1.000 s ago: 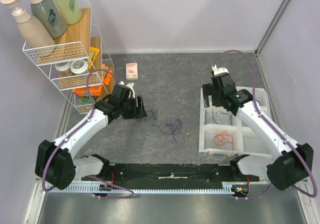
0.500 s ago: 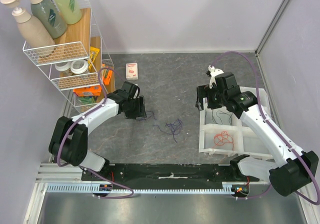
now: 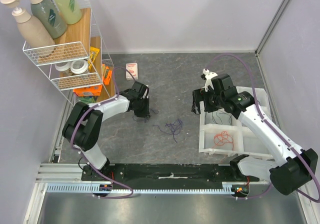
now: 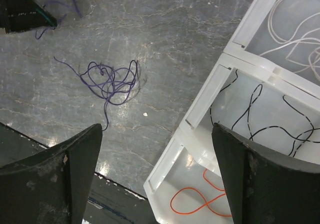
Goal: Untangle the cables
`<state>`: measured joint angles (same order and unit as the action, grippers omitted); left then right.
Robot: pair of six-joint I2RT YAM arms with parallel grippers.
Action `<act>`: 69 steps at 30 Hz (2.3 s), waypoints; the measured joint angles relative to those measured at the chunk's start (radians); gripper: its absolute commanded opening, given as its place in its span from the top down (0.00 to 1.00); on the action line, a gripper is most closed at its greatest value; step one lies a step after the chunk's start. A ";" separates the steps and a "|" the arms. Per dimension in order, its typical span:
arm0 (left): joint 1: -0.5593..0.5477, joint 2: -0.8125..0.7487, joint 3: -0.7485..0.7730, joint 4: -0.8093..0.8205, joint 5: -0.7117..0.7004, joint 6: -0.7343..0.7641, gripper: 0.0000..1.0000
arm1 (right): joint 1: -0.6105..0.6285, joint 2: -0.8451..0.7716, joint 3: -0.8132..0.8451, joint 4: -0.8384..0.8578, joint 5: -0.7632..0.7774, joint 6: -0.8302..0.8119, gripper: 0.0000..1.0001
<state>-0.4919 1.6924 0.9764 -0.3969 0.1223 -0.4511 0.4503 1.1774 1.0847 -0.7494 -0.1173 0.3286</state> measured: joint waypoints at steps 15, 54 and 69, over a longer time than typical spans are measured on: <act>-0.002 -0.231 0.097 0.200 0.475 -0.048 0.98 | 0.010 -0.004 0.023 0.042 -0.181 -0.008 0.03; -0.073 -0.249 0.094 0.538 0.853 -0.416 0.98 | 0.072 -0.168 -0.039 0.412 -0.260 -0.033 0.45; -0.118 -0.253 0.190 0.237 0.577 -0.339 0.98 | 0.119 -0.164 -0.039 0.364 -0.098 -0.044 1.00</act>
<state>-0.6102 1.4399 1.1660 -0.1596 0.6991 -0.7902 0.5690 1.0134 1.0454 -0.3855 -0.2150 0.2848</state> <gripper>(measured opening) 0.033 0.010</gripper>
